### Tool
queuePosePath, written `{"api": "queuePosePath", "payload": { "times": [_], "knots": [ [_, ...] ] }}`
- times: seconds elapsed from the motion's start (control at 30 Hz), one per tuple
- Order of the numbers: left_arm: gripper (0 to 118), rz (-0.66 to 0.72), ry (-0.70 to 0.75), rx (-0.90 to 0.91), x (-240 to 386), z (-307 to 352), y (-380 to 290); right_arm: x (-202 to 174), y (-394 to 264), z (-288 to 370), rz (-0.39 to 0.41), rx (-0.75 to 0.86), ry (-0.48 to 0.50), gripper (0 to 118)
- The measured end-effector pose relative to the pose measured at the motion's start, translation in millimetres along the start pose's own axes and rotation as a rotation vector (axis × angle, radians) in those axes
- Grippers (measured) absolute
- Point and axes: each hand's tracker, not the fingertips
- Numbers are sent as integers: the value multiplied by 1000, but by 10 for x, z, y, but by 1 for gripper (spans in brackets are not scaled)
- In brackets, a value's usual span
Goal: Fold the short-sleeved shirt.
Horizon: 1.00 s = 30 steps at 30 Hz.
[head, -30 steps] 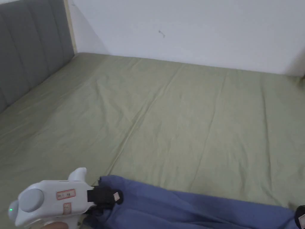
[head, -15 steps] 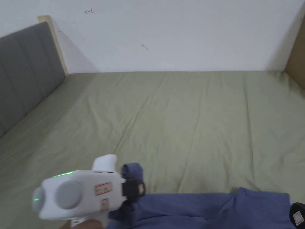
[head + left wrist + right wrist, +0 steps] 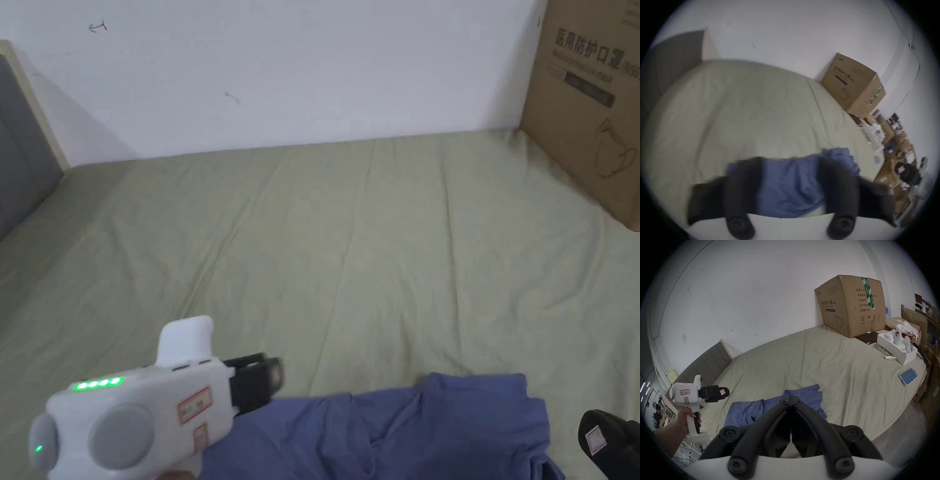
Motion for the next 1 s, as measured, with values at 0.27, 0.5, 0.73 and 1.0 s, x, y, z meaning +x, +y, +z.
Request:
{"api": "queuePosePath", "payload": {
  "times": [0.27, 0.5, 0.73, 1.0],
  "knots": [
    [1, -53, -55, -232, 195, -704, -399, 101, -64, -37, -21, -3, 33, 0],
    [1, -160, -168, -360, 840, -949, -631, 236, -17, -48, -23, -14, -18, 0],
    [1, 199, -662, -337, 599, -619, -417, 162, -18, -73, -8, -28, -6, 0],
    [53, 376, -503, -169, -909, -73, -121, 6, 34, -63, 26, -19, 28, 0]
  ]
}}
